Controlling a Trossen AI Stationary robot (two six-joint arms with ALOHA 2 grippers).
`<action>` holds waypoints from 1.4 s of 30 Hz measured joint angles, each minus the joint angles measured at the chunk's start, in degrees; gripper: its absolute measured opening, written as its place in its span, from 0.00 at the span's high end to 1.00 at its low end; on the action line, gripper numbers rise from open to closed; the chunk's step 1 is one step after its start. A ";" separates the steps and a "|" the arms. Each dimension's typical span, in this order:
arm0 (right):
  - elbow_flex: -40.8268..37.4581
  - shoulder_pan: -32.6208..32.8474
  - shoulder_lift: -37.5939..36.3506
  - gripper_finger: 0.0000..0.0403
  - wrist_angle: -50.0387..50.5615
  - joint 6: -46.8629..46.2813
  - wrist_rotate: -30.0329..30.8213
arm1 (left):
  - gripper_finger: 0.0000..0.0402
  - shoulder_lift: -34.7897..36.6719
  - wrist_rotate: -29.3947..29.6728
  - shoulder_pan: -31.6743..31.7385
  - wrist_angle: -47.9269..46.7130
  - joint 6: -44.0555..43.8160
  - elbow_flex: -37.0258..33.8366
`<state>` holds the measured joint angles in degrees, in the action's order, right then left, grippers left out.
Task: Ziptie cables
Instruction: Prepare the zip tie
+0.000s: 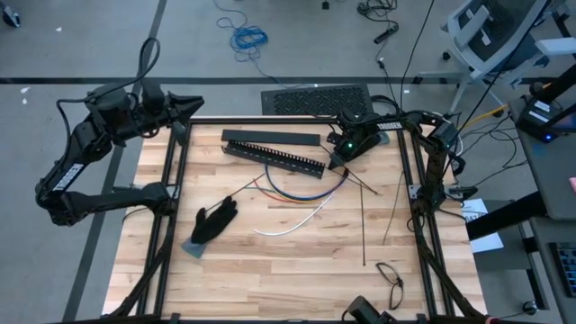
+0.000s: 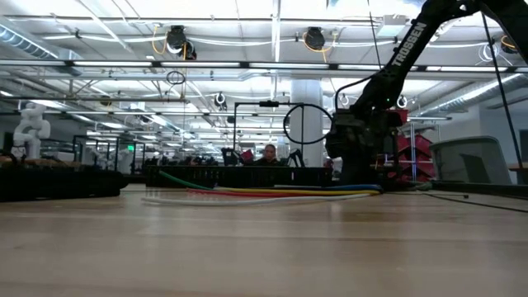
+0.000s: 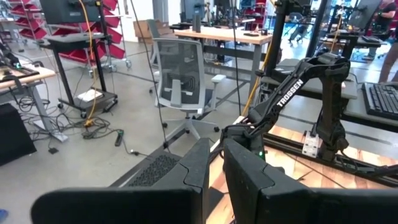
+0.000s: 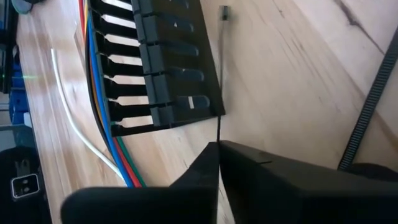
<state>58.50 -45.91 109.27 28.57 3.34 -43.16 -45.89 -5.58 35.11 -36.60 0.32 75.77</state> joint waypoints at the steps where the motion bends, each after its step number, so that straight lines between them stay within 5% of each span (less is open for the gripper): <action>1: 0.00 0.00 0.00 0.99 0.08 0.19 0.00 | 0.88 0.04 0.08 0.00 0.02 0.00 0.00; 15: 0.00 -0.39 -0.44 1.00 3.86 1.29 -0.08 | 0.88 2.45 3.66 -0.02 0.00 0.09 0.00; 28: -0.04 -5.44 -12.28 1.00 3.67 -2.49 11.02 | 0.88 3.45 5.70 0.00 0.02 0.88 0.00; 42: 0.02 0.34 -20.87 1.00 -44.22 -34.50 16.90 | 0.88 1.20 2.46 -0.02 -0.42 12.30 -0.23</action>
<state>58.52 -45.57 88.40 -15.65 -31.17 -26.25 -44.69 -3.12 35.09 -37.02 12.62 75.53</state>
